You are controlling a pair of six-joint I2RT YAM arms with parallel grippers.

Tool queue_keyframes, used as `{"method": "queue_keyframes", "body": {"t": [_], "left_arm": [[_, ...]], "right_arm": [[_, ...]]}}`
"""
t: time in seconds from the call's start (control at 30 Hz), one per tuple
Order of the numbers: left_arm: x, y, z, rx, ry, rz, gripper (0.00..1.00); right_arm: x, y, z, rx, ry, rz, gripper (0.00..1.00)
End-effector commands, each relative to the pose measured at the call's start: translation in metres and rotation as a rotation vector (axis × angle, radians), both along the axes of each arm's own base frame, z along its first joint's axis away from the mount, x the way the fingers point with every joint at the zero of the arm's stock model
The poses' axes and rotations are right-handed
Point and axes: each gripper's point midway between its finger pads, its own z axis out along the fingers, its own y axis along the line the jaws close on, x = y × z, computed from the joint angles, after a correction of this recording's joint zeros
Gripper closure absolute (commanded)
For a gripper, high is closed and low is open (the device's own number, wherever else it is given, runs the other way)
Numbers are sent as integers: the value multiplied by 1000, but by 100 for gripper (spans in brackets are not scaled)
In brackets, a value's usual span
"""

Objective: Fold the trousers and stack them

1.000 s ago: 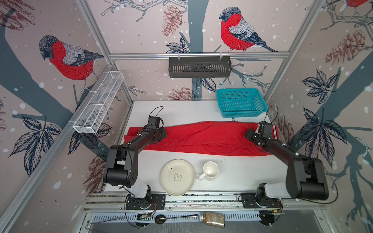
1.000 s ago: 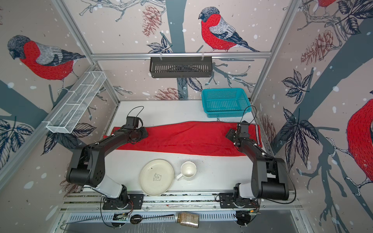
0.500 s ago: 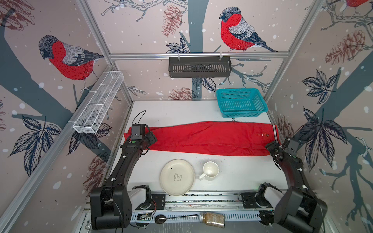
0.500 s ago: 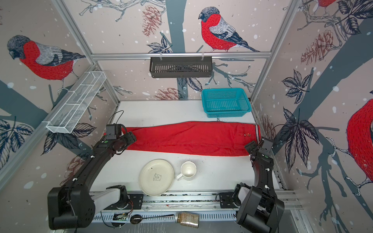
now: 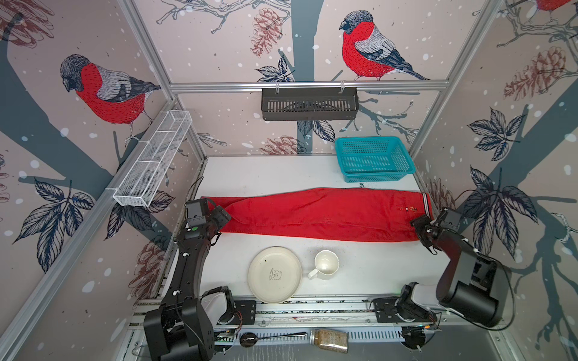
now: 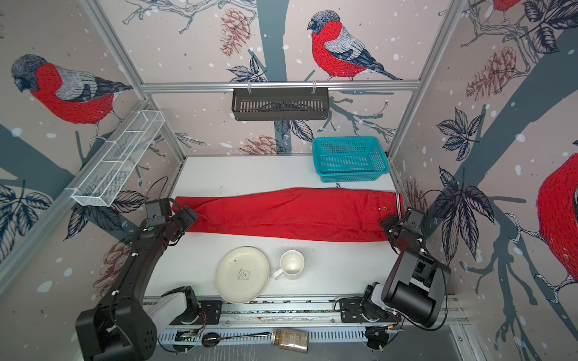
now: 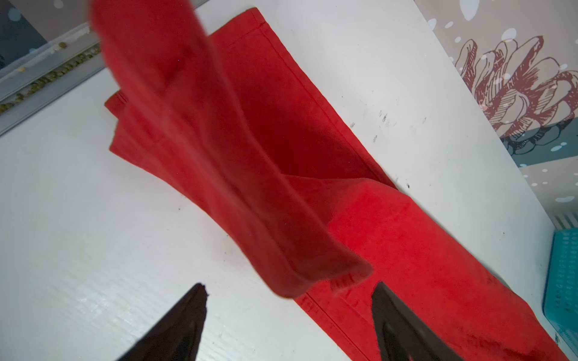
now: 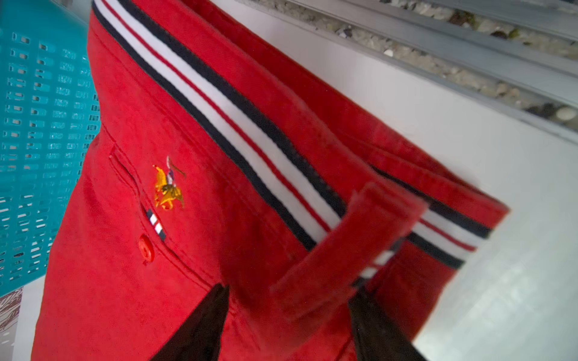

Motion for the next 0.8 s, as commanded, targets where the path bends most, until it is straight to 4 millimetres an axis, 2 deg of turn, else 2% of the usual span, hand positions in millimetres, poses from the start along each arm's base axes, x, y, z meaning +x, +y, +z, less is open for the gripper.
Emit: {"method": "queue_keyframes", "body": {"t": [0.0,0.17,0.33,0.43,0.57,0.6,0.73,0.77], "left_arm": [[18,4,10,-22,-76,5,20],[36,1,14,-62,-104,-15,34],[40,-2,13,-83,-67,-45,73],[44,3,28,-34,-85,-58,99],[54,15,52,62,-134,-63,100],[57,18,60,86,-144,-66,100],[74,28,78,164,-151,-100,100],[76,29,74,176,-139,-105,100]], "right_arm": [[11,-6,9,-38,-46,17,52],[12,-12,15,-72,-53,9,76],[16,-14,28,-83,-75,13,91],[18,-18,43,-110,-96,1,95],[21,-24,64,-138,-127,-19,97],[22,-25,76,-153,-150,-24,97],[29,-24,101,-151,-212,-19,97],[30,-22,106,-141,-228,-13,98]]}}
